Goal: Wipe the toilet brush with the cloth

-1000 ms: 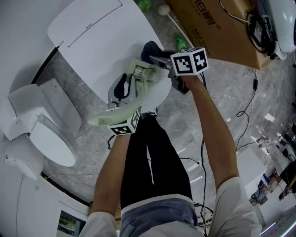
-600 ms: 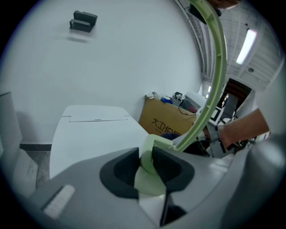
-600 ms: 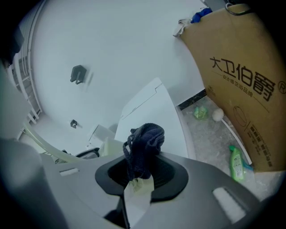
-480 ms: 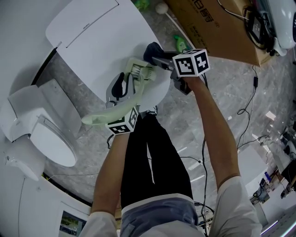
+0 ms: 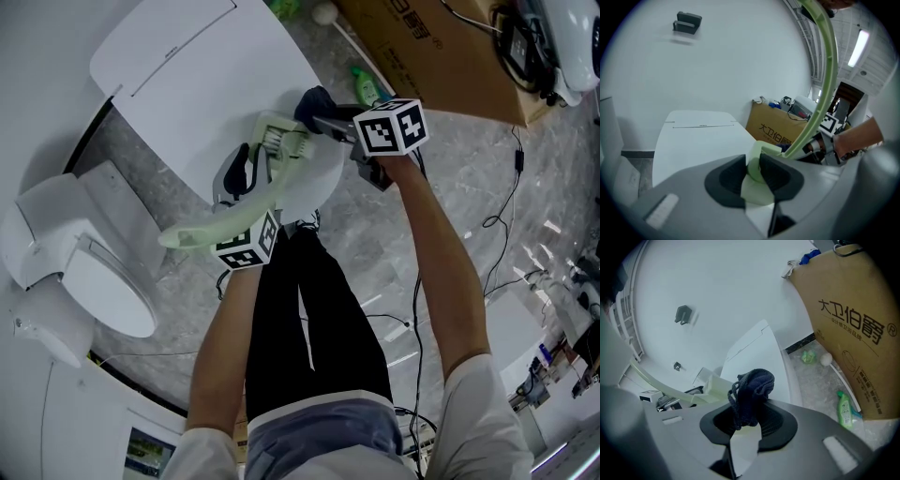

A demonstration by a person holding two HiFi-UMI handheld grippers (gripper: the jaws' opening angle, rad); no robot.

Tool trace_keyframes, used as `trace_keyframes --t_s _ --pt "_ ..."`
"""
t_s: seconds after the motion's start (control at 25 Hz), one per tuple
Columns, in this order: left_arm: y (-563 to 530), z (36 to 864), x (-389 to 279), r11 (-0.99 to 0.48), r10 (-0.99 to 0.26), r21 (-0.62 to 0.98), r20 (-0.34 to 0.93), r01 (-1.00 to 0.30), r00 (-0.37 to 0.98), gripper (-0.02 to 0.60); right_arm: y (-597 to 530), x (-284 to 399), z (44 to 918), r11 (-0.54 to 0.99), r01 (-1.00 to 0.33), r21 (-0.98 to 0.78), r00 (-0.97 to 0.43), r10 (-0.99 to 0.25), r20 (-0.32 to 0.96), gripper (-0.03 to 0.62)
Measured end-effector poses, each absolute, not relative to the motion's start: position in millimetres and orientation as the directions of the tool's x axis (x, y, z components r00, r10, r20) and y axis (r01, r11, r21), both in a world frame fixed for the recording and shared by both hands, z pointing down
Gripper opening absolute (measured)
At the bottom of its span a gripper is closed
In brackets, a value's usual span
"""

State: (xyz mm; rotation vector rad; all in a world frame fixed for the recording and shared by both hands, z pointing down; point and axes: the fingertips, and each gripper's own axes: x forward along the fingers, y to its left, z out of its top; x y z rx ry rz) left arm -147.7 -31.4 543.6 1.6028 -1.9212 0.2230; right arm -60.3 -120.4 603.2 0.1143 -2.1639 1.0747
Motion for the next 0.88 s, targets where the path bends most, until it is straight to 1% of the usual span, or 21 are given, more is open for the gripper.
trace_keyframes --t_s 0.56,0.88 --pt "-30 543 -148 0.254 -0.83 0.251 0.553 -0.934 -0.077 0.0 -110 -36 613 0.661 -0.387 -0.643 -0.718 0.221 0.659 0.086" --pt "-31 543 -147 0.259 -0.829 0.248 0.552 -0.933 -0.083 0.0 -98 -16 621 0.691 -0.392 -0.607 -0.697 0.207 0.686 0.086"
